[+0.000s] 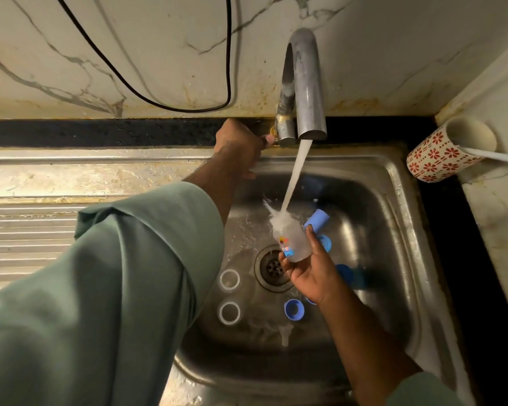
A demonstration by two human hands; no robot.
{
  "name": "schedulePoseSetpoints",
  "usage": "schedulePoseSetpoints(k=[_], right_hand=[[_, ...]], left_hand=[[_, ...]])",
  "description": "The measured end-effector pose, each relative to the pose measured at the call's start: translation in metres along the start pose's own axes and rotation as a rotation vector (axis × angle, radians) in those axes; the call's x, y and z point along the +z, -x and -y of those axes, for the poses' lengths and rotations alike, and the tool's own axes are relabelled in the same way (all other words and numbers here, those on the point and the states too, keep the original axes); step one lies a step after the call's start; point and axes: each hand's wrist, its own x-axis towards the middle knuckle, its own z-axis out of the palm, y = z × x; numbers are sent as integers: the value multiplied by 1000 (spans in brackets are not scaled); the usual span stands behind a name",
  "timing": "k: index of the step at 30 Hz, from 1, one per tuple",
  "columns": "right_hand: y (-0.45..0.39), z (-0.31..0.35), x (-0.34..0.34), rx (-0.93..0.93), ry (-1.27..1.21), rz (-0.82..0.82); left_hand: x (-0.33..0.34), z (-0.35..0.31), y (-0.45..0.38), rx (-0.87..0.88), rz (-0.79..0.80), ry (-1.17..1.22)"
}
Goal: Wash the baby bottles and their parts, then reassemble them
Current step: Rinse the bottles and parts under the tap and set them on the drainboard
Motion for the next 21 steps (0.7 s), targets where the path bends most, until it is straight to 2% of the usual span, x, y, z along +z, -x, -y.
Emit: schedulePoseSetpoints(k=[3,4,7,9,11,14,18,21], right_hand=[[0,8,-1,-254,298,42],[1,12,0,-360,483,18],[2,28,2,-740,1251,-130],[-2,36,6,-967,1700,-84],[-7,44,12,-1064,1970,54],[-21,52,32,-998,2101,186],[-42,53,53,-823,2203,187],[-48,45,52,-797,2012,346]], left_hand=[[0,-1,0,-10,-3,40],[0,-1,0,-10,-12,44],[3,-1,2,7,-37,46],[4,0,4,13,-42,57],[5,0,5,4,-37,71],[5,-2,8,-15,-41,90],[6,-1,9,-11,-45,95],[6,-1,9,-14,-58,100]])
